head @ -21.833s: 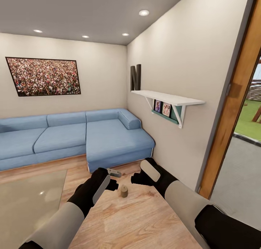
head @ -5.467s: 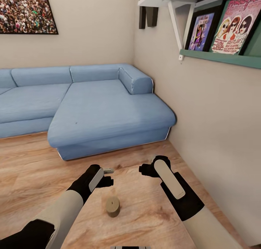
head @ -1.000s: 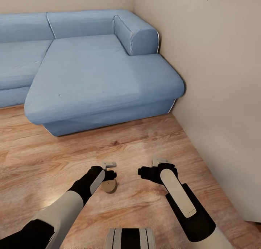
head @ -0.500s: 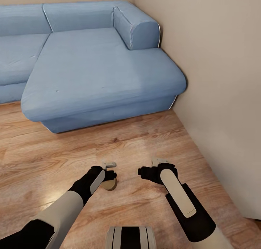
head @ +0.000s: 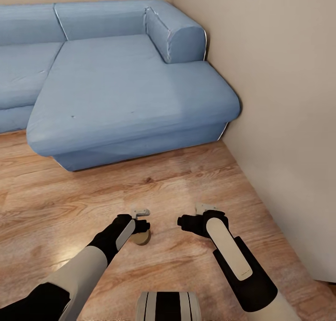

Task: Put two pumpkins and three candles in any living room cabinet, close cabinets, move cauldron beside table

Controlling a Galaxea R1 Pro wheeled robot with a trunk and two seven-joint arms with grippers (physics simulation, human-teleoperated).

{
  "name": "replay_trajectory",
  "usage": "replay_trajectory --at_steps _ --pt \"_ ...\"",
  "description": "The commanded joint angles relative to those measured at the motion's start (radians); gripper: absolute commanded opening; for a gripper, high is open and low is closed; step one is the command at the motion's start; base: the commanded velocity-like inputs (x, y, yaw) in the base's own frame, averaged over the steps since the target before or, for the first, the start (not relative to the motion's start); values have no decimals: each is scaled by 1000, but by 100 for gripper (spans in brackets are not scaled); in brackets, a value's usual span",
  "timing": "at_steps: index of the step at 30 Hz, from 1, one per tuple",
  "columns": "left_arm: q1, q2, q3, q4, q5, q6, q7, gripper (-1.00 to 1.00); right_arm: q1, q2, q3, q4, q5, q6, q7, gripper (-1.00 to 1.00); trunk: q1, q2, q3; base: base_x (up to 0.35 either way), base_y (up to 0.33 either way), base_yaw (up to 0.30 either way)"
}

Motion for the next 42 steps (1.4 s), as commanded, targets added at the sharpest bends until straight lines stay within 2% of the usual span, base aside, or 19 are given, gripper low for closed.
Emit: replay_trajectory --at_steps 1,14,16,29,32,42 --pt "0 1 -6 -1 11 3 9 100 -1 0 0 -1 -8 7 -10 100 0 -1 -5 0 0 0" --pt "0 1 -5 1 11 1 11 100 -1 0 1 -1 -9 7 -10 100 1 -1 -9 0 0 0" --pt "0 1 -5 1 11 1 10 100 -1 0 1 -1 -9 7 -10 100 2 -1 -16 0 0 0" --pt "0 1 -5 0 11 1 10 100 -1 0 2 -1 -10 7 -10 100 2 -1 -16 0 0 0" --pt "0 1 -5 0 11 1 10 100 -1 0 1 -1 -10 7 -10 100 3 -2 -28 0 0 0" --pt "0 1 -5 -2 11 1 9 100 -1 0 1 -1 -10 7 -10 100 3 -2 -28 0 0 0"
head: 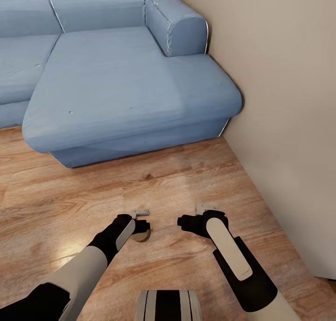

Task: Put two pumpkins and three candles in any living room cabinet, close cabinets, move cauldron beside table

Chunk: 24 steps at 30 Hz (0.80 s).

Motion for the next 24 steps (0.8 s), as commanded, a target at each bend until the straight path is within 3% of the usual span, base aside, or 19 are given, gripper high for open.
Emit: replay_trajectory --at_steps 1,15,16,24 --pt "0 1 -6 -2 11 3 9 100 -1 0 0 -1 -8 7 -10 100 0 0 -1 0 0 0" --pt "0 1 -7 -2 10 3 9 100 -1 0 0 -1 -8 7 -10 100 1 -1 -12 0 0 0" --pt "0 1 -7 -3 10 3 9 -100 -1 0 0 -1 -8 7 -10 100 1 -1 -12 0 0 0" --pt "0 1 -7 -4 10 2 9 -100 -1 0 -1 -1 -8 7 -10 100 1 -1 -12 0 0 0"
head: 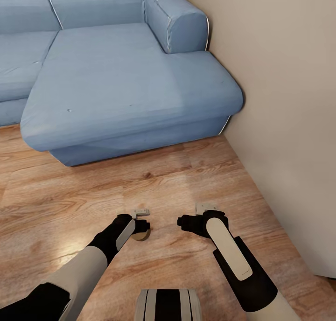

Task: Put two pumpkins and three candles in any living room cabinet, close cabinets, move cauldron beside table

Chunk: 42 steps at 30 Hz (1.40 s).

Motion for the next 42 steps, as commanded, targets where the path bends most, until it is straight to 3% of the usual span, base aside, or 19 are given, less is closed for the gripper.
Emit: replay_trajectory --at_steps 1,14,33,39,42 --pt "0 1 -6 -2 10 3 8 -100 -1 0 0 -1 -8 7 -10 100 0 0 -1 0 0 0" --pt "0 0 -4 -3 11 5 7 -100 -1 0 0 -1 -8 7 -10 100 0 0 -1 0 0 0" --pt "-2 1 -6 -4 11 21 10 -100 -1 0 0 -1 -7 7 -10 100 -9 4 73 0 0 0" --pt "-1 2 -3 -34 12 87 15 -100 -1 1 1 -1 -7 8 -10 100 -11 6 96 0 0 0" --pt "-1 2 -3 -114 12 149 16 -100 -1 2 2 -1 -7 8 -10 100 -13 6 108 0 0 0"
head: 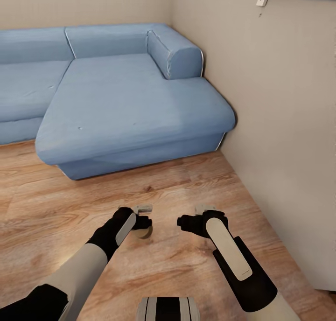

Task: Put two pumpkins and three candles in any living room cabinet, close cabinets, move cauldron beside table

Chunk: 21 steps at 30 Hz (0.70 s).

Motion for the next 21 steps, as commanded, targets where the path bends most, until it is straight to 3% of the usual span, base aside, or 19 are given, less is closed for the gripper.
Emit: replay_trajectory --at_steps 1,4,9,18,21 --pt "0 1 -4 -25 10 19 10 -100 -1 0 0 -1 -8 7 -10 100 -1 0 3 0 0 0" --pt "3 1 -2 -134 11 92 12 -100 -1 0 1 -1 -9 7 -10 100 -2 1 15 -55 0 0" --pt "10 1 1 -223 11 169 13 -100 -1 1 2 -1 -9 7 -10 100 -4 2 34 -212 0 0" --pt "11 2 4 -251 11 219 16 -100 -1 4 6 0 -8 7 -10 100 -8 4 69 -66 0 0" --pt "11 2 4 -259 11 228 46 -100 -1 5 7 0 -9 7 -10 100 -10 5 81 -213 0 0"
